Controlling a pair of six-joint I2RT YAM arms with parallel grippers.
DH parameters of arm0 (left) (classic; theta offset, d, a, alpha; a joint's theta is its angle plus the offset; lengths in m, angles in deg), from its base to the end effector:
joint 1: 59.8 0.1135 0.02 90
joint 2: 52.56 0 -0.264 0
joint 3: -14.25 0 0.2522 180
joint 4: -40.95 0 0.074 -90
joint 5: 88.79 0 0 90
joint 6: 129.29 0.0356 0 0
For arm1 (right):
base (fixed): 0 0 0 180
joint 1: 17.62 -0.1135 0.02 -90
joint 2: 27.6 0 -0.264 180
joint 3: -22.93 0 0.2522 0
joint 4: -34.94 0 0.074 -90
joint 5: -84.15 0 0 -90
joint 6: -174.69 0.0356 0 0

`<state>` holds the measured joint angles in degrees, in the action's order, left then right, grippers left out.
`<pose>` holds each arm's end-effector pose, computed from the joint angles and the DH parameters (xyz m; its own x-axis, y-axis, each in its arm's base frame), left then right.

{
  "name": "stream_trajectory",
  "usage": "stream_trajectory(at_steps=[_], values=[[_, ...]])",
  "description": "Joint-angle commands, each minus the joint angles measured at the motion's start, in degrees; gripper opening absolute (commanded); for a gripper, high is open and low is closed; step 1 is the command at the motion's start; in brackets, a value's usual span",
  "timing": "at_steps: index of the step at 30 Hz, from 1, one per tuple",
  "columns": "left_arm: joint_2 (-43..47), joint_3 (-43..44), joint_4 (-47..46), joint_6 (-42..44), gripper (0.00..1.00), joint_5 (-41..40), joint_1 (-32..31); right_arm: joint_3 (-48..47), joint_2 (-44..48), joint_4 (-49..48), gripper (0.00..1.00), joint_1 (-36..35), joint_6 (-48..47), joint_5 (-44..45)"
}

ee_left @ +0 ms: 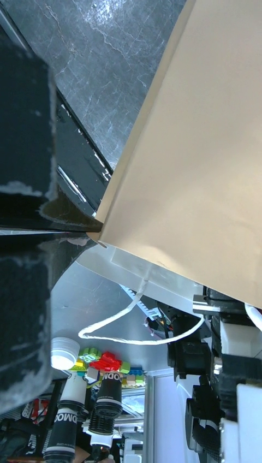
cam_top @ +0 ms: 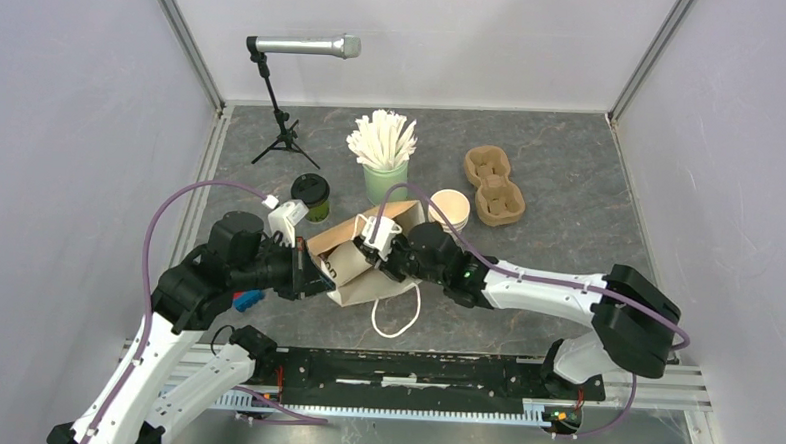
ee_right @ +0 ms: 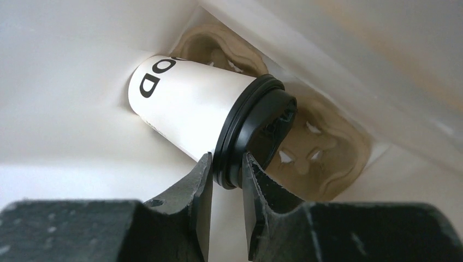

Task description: Pack the takeout coffee

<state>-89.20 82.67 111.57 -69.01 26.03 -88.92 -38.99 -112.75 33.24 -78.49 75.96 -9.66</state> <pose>0.0848 -0.0643 0.3372 -0.8364 -0.0492 -0.5459 0.3600 0.7017 -0.6148 0.1592 0.2906 0.2369 -0.0397 -0.3824 -0.9231 -0.9183 0.3781 -0.1171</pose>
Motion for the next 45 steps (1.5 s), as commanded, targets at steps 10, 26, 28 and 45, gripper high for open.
stream_trajectory(at_steps=[10, 26, 28, 45], values=[[-0.24, 0.01, -2.02, -1.88, 0.02, 1.74, -0.30, 4.71, 9.65, 0.62, 0.00, -0.07, -13.57, -2.39], [-5.54, 5.39, -2.24, -5.25, 0.02, -2.12, -0.28, -1.41, 19.74, 19.41, 0.00, -2.22, -19.23, 2.22], [-6.72, 6.17, -3.16, -5.99, 0.02, -1.85, -0.23, -2.17, 21.16, 21.53, 0.00, -2.54, -19.48, 3.18], [-13.97, 13.29, -1.76, -7.58, 0.02, -2.26, -0.24, -9.14, 23.95, 23.54, 0.00, -3.34, -17.50, 8.95]])
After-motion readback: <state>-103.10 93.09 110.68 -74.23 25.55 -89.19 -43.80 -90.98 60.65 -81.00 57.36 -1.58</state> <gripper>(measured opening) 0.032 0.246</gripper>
